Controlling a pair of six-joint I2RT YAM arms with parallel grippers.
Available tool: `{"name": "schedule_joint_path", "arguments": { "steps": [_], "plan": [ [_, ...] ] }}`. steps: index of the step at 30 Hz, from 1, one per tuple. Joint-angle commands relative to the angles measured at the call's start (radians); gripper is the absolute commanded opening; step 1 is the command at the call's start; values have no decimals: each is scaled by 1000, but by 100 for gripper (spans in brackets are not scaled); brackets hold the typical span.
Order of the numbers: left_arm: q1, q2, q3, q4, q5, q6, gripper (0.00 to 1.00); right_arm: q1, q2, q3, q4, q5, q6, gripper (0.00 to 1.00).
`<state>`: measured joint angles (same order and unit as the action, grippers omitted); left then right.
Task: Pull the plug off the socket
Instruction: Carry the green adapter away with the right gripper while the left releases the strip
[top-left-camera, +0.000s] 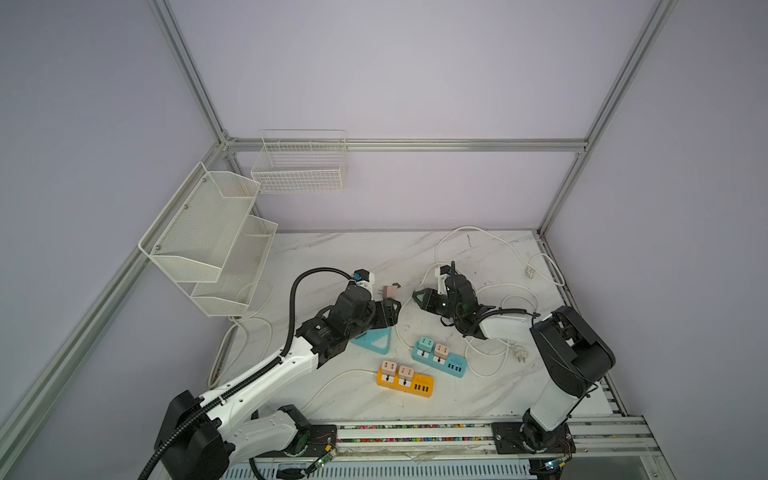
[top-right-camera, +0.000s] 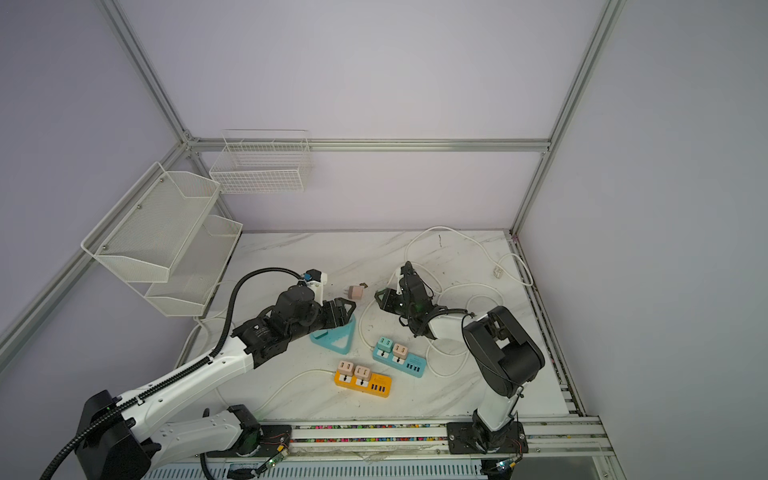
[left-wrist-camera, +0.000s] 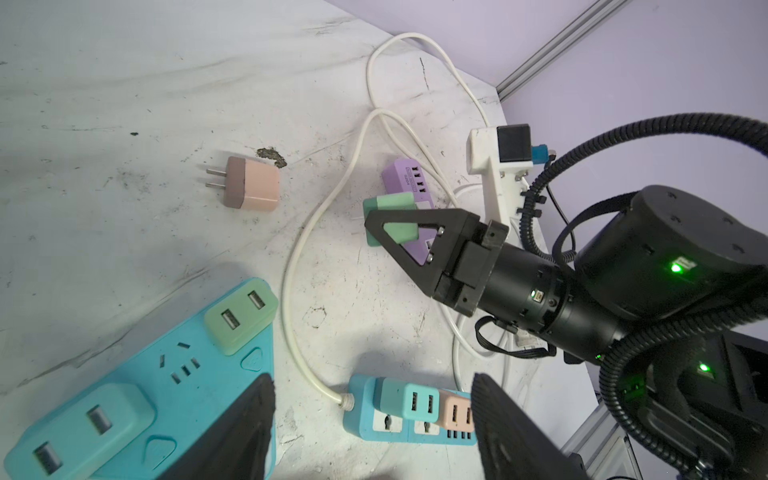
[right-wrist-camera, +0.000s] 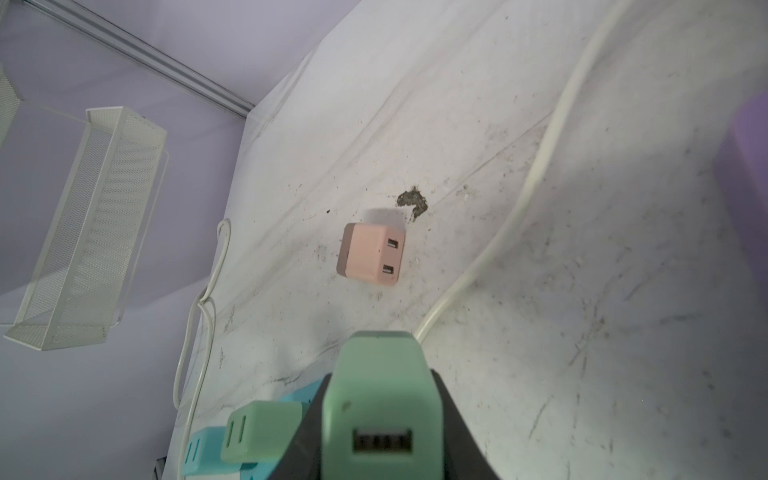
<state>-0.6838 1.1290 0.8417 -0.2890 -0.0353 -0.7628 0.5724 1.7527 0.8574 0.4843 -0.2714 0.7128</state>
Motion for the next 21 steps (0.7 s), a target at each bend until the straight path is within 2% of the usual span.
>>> {"name": "schedule_joint_path", "arguments": {
  "steps": [1,15,21],
  "plan": [
    [7,-43,-53,-16,-31,0,75,4,77,86,58,23,21,10],
    [7,-123,-130,-2,-72,-56,76,12,327,337,-5,58,3,11],
    [9,-142,-134,-10,-80,-63,77,14,385,405,-42,76,-14,14]
  ]
}}
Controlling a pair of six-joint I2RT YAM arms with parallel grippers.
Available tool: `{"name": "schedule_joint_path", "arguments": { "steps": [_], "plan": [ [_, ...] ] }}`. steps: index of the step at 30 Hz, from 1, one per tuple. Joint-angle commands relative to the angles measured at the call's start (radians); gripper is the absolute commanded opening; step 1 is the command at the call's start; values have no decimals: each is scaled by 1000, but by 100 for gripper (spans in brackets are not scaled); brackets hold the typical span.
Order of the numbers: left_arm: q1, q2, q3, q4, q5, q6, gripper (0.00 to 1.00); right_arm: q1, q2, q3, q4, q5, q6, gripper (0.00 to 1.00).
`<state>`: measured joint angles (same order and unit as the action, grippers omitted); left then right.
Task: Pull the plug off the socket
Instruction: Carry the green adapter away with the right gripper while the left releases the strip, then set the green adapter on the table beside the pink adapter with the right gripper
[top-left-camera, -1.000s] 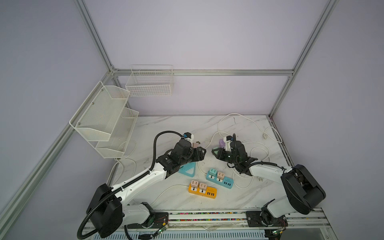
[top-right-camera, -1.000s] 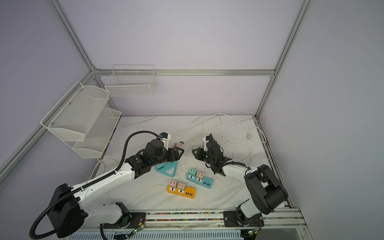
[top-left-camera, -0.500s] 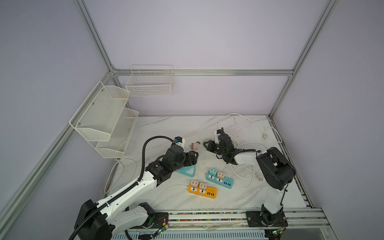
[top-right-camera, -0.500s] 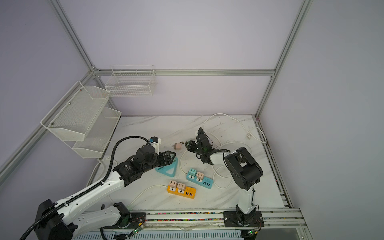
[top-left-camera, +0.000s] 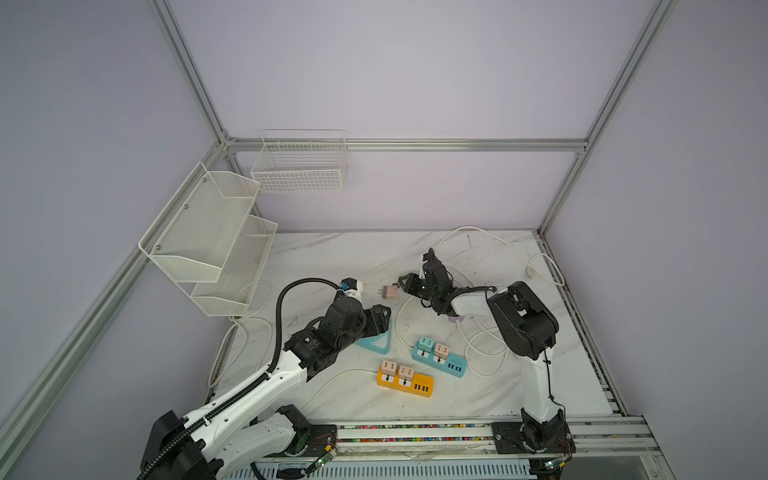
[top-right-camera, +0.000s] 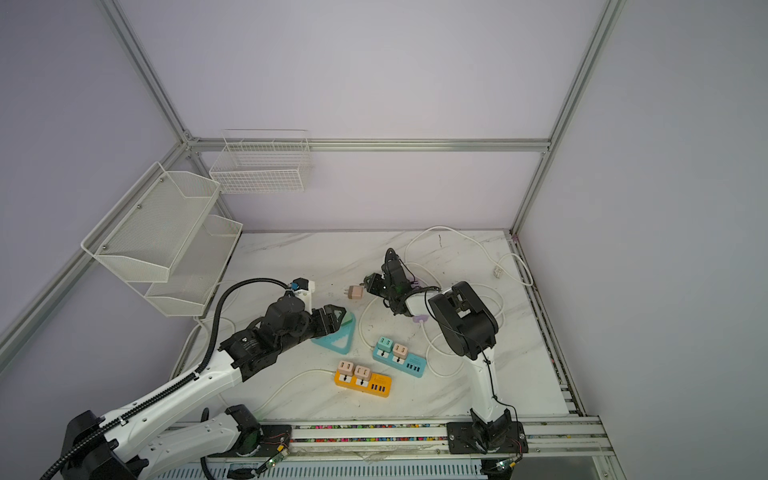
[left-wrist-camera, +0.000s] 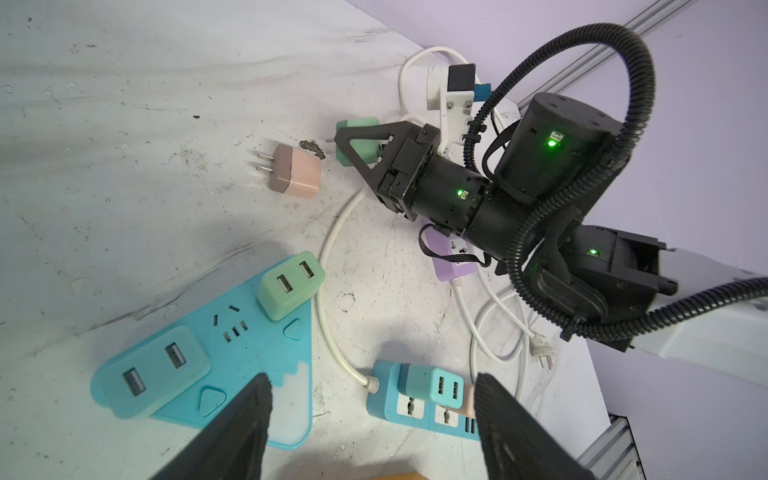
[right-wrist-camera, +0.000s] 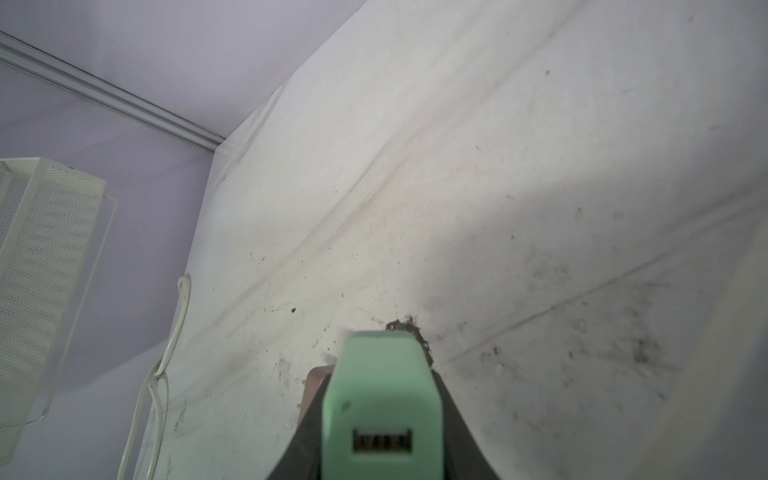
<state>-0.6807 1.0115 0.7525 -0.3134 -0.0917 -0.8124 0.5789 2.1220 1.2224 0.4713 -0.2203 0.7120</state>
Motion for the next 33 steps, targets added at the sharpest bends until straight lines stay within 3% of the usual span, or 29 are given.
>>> {"name": "schedule_joint_path", "arguments": {
  "steps": [1,10,17,24,33],
  "plan": [
    [6,-28,-50,13,-25,-13,77,7,27,51,-42,28,-16,14],
    [5,-35,-59,23,3,-24,77,14,74,88,-83,60,-27,18],
    [6,-26,-54,32,8,-25,77,30,105,126,-126,78,-35,27],
    [5,-43,-56,20,3,-27,77,40,79,163,-193,100,-70,46],
    [4,-34,-41,25,35,-38,77,39,-34,138,-254,115,-100,60]
  ]
}}
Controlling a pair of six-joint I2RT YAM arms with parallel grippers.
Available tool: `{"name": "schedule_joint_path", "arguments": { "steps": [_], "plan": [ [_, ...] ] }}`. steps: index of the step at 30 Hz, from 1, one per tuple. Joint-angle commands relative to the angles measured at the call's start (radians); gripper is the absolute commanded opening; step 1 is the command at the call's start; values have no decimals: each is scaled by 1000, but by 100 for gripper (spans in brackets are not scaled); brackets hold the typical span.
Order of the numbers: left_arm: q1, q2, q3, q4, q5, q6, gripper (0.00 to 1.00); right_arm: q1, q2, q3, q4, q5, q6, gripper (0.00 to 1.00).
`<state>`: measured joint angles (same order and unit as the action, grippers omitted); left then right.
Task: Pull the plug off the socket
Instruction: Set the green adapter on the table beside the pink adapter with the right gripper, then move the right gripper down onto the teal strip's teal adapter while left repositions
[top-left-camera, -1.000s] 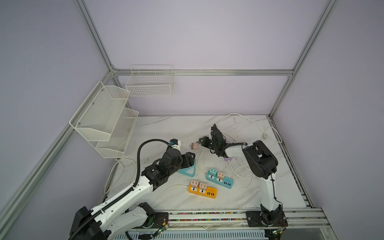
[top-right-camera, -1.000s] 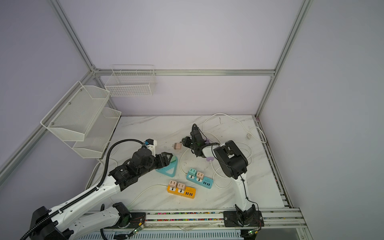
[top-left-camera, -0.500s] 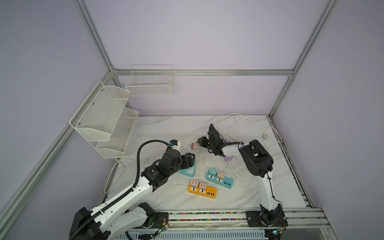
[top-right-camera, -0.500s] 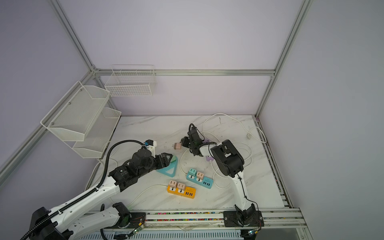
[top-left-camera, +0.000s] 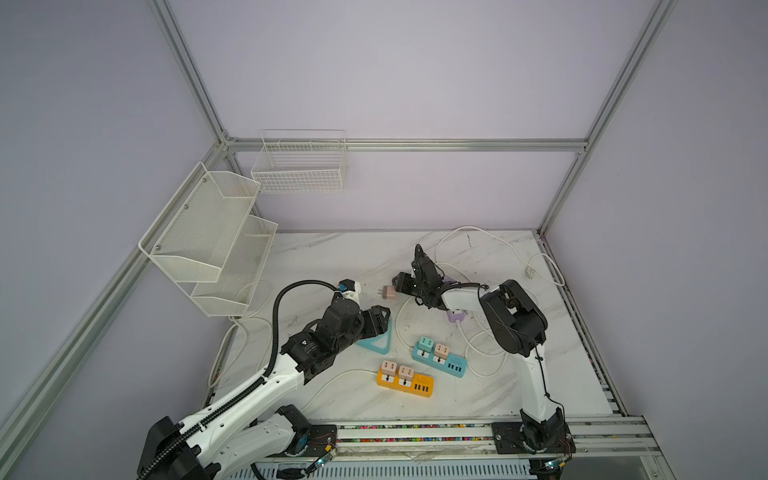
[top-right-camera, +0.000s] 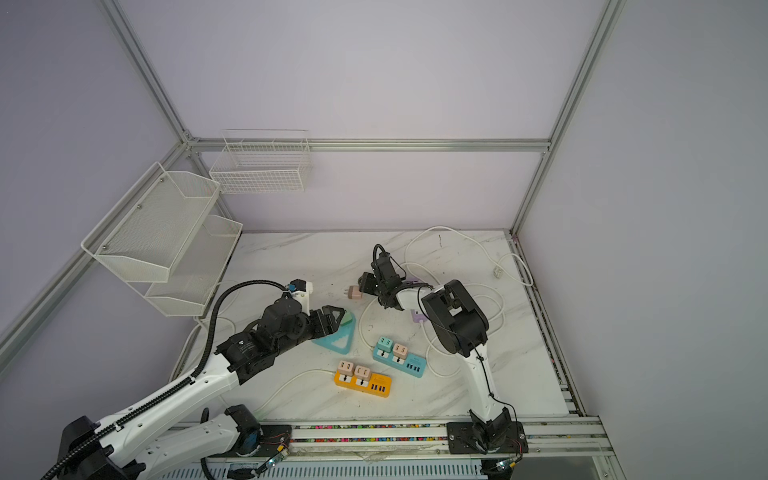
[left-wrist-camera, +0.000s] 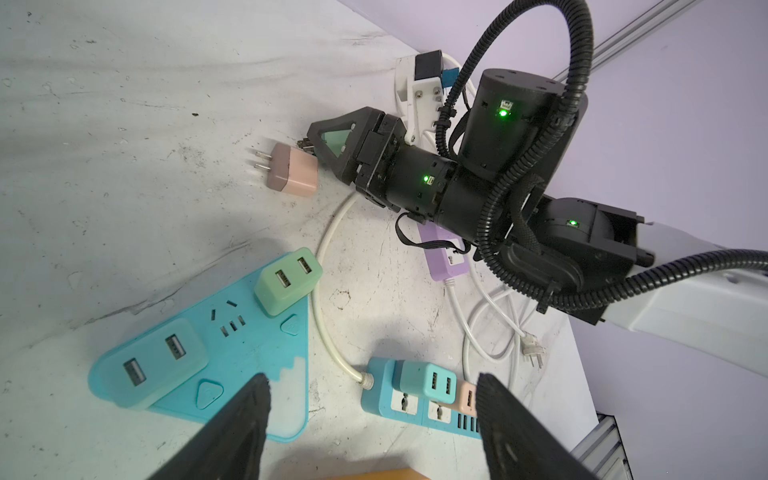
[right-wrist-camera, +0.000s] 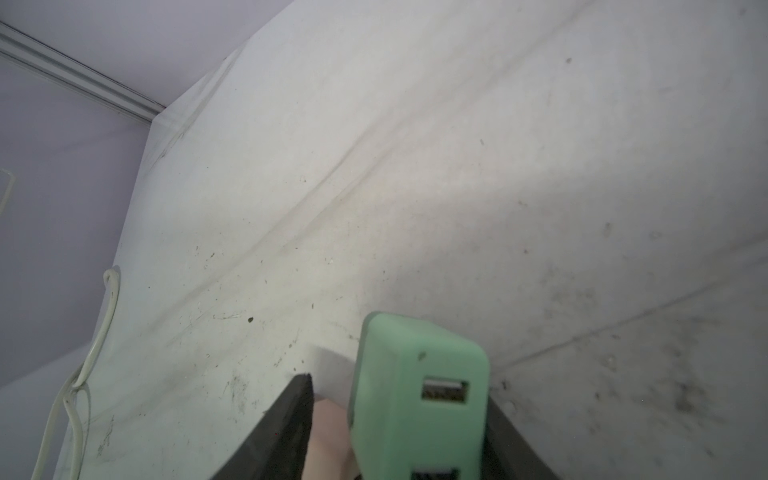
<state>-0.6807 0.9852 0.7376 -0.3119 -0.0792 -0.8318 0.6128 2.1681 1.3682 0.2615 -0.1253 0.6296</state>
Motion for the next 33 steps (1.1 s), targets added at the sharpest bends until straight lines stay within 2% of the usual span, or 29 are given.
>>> {"name": "schedule_joint_path", "arguments": {
  "steps": [1,14,21,25,33],
  "plan": [
    [5,-8,-27,23,22,-24,78,5,-94,-13,-50,22,-24,62],
    [-1,-36,-34,23,48,-49,78,2,-336,-78,-250,42,-137,64],
    [-36,-42,-35,26,56,-73,78,19,-513,-188,-409,62,-191,64],
    [-72,-40,-46,31,23,-91,77,54,-603,-264,-513,90,-205,64],
    [-104,-31,-56,44,-21,-111,76,163,-676,-307,-732,218,-205,66]
  ]
}}
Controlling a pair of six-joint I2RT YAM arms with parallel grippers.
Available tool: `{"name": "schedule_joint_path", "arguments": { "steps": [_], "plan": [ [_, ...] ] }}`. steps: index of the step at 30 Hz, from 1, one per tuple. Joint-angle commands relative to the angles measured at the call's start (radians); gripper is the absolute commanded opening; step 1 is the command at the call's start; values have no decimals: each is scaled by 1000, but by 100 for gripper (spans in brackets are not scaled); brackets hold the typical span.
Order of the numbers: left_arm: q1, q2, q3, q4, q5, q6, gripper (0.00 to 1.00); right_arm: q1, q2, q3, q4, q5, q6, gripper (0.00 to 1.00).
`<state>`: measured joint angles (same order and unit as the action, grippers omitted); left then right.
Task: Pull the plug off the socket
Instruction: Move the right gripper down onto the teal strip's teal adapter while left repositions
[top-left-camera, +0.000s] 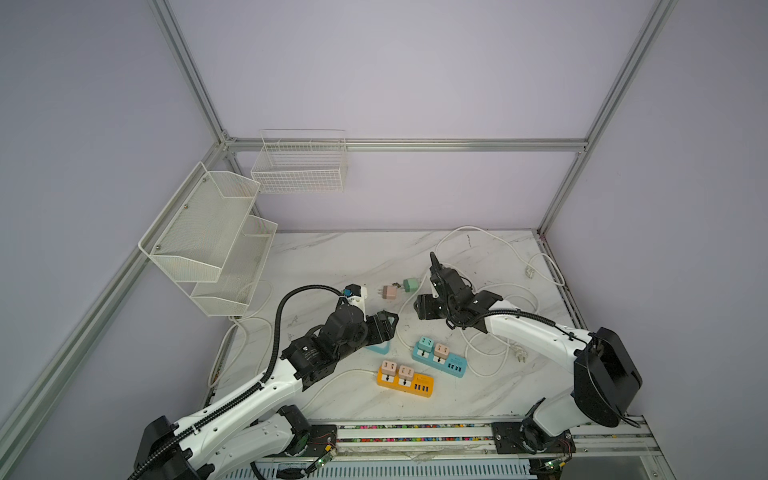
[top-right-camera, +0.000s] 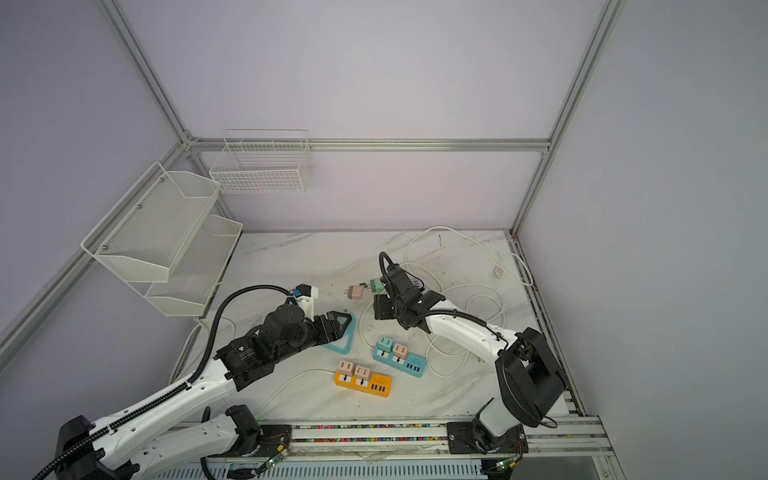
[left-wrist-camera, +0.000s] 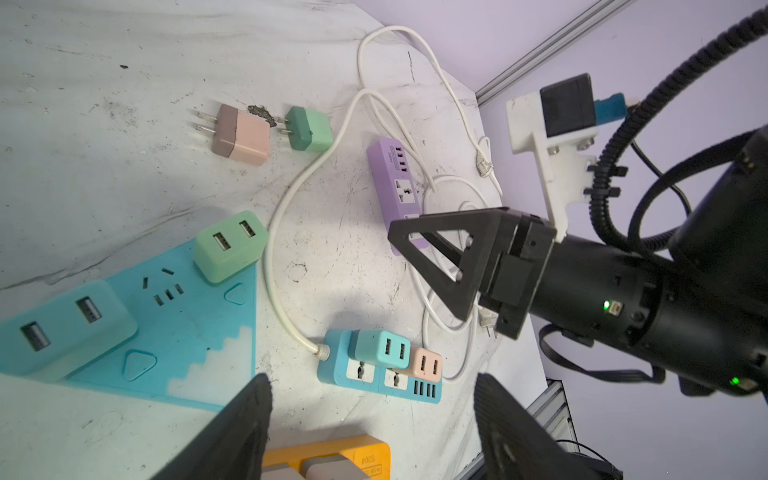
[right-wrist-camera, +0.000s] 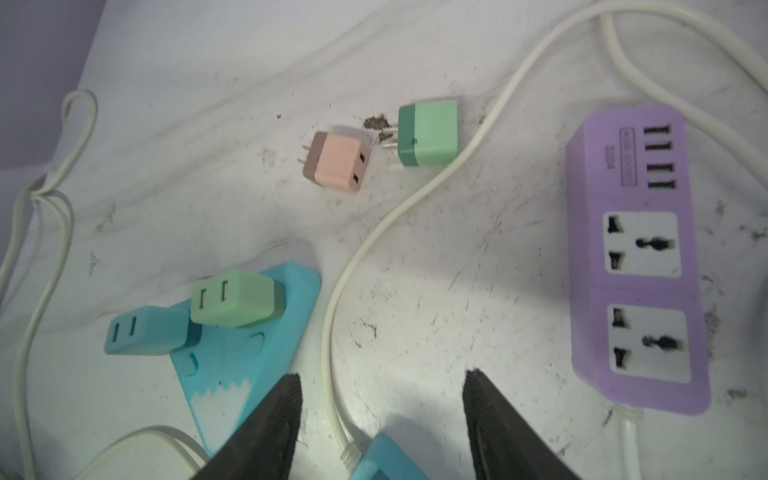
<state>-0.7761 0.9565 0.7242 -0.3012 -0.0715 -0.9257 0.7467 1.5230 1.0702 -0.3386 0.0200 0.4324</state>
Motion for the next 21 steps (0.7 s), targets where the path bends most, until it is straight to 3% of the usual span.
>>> {"name": "schedule_joint_path", "arguments": {
  "steps": [1,9,21],
  "plan": [
    [-11,2,-42,36,-28,-22,76,49,-33,-6,-159,92,-1,67],
    [-36,36,-42,59,-42,-44,76,161,-9,-27,-244,182,40,68],
    [-47,48,-55,88,-53,-61,76,189,72,-30,-215,210,32,72]
  ]
}}
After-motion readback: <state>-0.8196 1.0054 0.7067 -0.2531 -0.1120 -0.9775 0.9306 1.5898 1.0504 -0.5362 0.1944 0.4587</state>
